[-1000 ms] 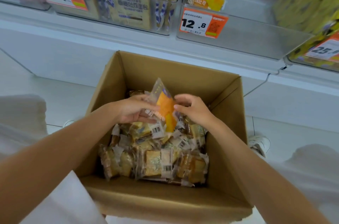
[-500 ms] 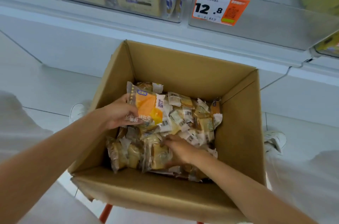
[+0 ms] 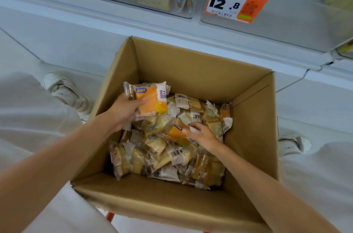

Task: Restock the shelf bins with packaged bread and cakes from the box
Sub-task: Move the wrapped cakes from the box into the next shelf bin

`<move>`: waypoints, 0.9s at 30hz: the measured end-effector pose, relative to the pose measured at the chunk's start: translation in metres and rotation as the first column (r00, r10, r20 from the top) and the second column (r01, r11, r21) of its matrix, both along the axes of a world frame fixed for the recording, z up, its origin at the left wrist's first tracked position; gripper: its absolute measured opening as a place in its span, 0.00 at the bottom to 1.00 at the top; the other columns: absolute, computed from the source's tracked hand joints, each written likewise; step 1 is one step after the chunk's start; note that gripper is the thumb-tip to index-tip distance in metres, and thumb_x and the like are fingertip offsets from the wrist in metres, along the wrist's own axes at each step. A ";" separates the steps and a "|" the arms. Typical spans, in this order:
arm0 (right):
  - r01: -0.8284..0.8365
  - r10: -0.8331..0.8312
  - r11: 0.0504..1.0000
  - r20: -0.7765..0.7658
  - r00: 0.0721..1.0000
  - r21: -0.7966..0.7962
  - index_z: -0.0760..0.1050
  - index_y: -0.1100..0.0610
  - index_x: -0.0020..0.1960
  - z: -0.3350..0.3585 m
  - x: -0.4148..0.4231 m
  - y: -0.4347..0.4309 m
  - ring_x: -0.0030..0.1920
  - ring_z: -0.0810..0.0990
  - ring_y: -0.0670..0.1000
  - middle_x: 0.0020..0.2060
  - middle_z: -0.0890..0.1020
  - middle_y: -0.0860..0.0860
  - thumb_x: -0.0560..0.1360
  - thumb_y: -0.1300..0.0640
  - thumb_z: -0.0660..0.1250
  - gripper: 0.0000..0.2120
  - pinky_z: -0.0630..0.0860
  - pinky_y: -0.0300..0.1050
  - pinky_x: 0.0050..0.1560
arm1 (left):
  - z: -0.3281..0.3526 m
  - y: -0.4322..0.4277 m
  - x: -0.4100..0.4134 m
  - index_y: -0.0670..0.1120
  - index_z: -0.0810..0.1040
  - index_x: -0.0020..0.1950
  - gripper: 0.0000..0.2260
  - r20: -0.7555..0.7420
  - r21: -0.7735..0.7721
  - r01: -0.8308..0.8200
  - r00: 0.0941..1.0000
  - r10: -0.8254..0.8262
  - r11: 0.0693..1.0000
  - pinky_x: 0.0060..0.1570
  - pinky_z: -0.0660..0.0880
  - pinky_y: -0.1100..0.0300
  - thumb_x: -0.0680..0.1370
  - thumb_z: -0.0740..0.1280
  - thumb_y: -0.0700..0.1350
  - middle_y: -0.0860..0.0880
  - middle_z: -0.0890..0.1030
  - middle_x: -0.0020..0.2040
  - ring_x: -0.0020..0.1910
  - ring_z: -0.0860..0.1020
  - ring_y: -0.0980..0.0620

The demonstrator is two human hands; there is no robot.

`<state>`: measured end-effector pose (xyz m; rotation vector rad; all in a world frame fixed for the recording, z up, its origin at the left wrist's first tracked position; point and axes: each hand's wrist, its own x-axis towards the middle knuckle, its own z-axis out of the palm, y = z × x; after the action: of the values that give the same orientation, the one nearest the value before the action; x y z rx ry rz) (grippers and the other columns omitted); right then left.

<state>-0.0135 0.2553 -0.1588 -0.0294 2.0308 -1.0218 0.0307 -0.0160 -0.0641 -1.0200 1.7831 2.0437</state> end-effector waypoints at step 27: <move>0.323 -0.553 0.684 -0.177 0.814 -0.654 0.78 0.54 0.52 0.346 -0.161 0.004 0.37 0.85 0.47 0.39 0.86 0.49 0.72 0.58 0.74 0.10 0.82 0.44 0.35 | 0.236 0.062 -0.161 0.48 0.74 0.63 0.26 -0.571 -0.473 0.013 0.757 -0.318 0.881 0.52 0.76 0.61 0.71 0.75 0.58 0.54 0.79 0.53 0.51 0.77 0.56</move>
<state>-0.1746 0.2595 0.1875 -0.0580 1.9814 -2.1005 -0.1306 0.0458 0.1722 -0.1829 2.6625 2.0469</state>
